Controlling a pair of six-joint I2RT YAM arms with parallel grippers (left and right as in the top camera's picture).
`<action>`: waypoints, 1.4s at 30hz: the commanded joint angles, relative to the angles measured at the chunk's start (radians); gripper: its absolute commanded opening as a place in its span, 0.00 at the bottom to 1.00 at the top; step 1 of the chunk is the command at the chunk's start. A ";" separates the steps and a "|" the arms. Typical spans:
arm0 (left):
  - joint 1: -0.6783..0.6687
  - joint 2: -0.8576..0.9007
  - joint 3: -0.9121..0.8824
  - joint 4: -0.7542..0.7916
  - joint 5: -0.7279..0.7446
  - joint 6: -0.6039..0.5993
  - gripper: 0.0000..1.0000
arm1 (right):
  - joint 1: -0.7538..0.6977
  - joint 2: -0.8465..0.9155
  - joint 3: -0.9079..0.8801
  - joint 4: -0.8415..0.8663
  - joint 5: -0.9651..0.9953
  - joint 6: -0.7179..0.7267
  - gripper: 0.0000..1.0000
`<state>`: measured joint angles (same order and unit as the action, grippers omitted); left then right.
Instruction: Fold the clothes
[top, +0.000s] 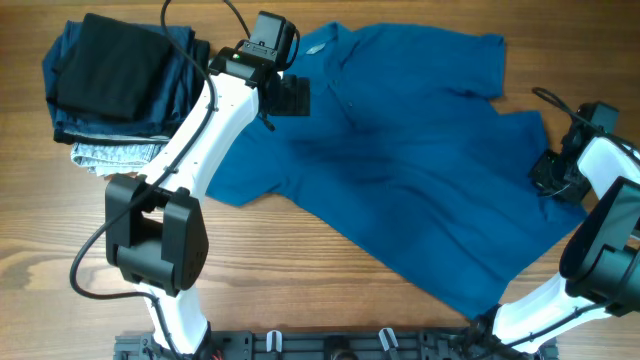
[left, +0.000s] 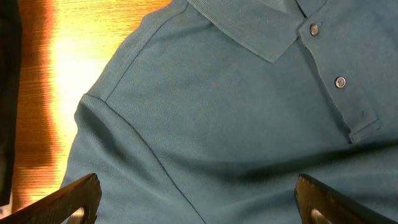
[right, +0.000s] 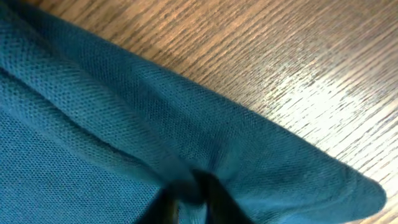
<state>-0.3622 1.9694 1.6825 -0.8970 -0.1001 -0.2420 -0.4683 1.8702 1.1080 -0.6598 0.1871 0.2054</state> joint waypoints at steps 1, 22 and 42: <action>0.000 0.007 0.000 0.002 -0.002 0.002 1.00 | -0.005 0.028 0.013 -0.008 0.003 -0.008 0.04; 0.000 0.007 0.000 0.002 -0.002 0.002 1.00 | -0.043 0.137 0.144 0.156 0.109 -0.283 0.08; 0.000 0.007 0.000 0.002 -0.002 0.002 1.00 | -0.116 0.135 0.496 -0.095 0.105 -0.198 0.69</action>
<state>-0.3622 1.9694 1.6825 -0.8967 -0.1001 -0.2420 -0.5835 2.0106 1.5059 -0.6937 0.2821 -0.0250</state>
